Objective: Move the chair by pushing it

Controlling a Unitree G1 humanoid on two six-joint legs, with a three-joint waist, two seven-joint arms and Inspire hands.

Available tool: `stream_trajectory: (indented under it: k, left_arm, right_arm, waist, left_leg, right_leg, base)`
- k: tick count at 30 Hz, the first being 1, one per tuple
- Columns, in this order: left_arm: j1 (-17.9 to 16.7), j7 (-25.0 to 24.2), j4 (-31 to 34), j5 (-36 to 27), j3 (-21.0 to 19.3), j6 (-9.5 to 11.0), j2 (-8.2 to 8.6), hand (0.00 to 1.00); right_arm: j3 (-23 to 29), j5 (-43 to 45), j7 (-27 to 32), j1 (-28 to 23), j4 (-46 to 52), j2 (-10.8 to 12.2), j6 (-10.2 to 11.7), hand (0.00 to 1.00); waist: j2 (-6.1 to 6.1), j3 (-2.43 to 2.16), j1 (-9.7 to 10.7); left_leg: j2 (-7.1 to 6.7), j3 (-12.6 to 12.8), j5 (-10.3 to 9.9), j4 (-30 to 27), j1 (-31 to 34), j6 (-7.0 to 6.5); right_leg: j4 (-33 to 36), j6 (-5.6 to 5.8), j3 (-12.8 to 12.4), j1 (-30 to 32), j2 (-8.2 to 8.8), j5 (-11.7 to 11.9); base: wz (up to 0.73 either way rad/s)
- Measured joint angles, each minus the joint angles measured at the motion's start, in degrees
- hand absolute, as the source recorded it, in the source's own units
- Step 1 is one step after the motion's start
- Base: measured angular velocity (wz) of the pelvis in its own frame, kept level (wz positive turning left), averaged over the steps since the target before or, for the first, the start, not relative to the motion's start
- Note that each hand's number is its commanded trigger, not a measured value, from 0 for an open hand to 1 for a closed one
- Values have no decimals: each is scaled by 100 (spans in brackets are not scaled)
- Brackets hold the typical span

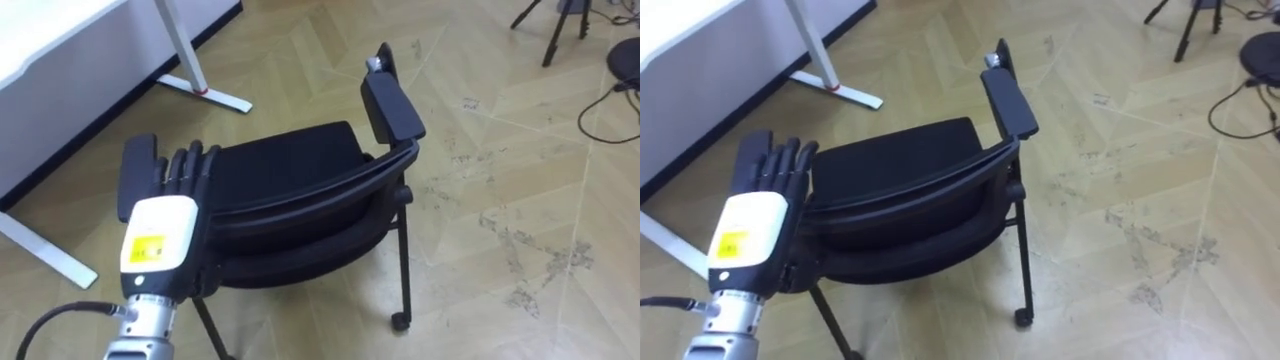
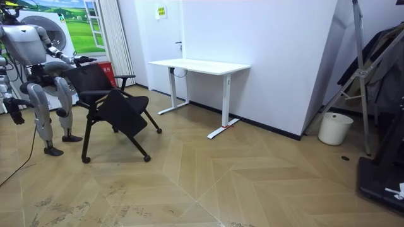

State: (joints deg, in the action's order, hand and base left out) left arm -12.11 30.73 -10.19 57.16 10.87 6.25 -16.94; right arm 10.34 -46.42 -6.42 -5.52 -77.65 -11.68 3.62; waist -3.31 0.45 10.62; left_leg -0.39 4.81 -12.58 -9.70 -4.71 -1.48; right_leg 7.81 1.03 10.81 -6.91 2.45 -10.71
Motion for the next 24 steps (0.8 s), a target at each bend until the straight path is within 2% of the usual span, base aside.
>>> stream_trajectory:
  k: [10, 13, 19, 24]
  left_arm:
    - [377, 1, -387, -18, 17, -2, -4, 0]
    - [449, 17, -646, -32, 34, -4, 0, 0]
    - [761, 224, -1144, -35, 95, 18, 7, 0]
    - [774, 251, -1217, -49, 95, 11, 7, 0]
  right_arm:
    - [48, 196, 41, -91, 3, 6, -2, 0]
    - [48, 170, 21, -127, 3, 7, -2, 0]
    - [43, 154, -1, -131, 1, 12, -2, 0]
    - [44, 152, -4, -130, 0, 17, -4, 0]
  waist:
    - [20, -3, 63]
    - [28, -20, 175]
    - [27, -22, 193]
    - [24, -24, 239]
  left_leg:
    - [8, 63, 0, 5, -18, 0]
    - [10, 90, 0, 5, -25, 0]
    - [22, 135, 0, 19, -82, 0]
    - [40, 176, 0, 20, -100, 0]
  right_leg:
    - [7, -6, -83, 48, -8, 7]
    - [8, -6, -97, 44, -8, 8]
    - [38, -7, -139, 34, -16, 9]
    - [79, -10, -163, 50, -25, 11]
  base:
    - [-4]
    - [-1]
    - [-3]
    - [-2]
